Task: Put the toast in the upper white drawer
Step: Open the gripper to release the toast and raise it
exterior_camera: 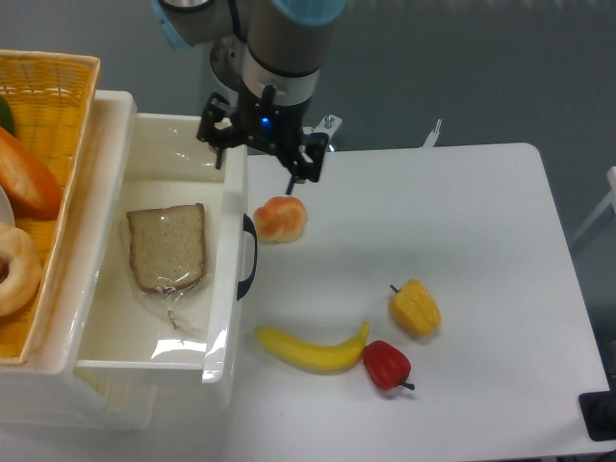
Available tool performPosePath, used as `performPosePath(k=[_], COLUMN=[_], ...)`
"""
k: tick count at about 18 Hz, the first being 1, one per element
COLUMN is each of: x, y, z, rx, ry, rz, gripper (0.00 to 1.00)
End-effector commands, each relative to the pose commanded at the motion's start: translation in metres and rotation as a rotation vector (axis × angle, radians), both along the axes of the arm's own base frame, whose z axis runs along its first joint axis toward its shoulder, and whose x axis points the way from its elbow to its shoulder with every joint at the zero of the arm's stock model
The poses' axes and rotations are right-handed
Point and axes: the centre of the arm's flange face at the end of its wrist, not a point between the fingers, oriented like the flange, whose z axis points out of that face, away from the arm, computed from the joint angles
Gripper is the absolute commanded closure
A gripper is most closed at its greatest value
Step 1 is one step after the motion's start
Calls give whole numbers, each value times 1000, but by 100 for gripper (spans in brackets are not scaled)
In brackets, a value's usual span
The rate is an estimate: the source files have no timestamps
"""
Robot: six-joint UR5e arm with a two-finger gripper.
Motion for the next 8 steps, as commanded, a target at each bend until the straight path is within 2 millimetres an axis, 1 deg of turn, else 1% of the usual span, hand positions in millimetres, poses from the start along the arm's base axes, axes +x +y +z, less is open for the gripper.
performPosePath(k=[3,6,8], x=[-15,-30,-37], y=[-7,-14,-20], z=[-8,-19,-21], rx=[-41,-75,-78], ry=[93,106,102], rz=[-43,-67,-53], gripper=[0,0,0])
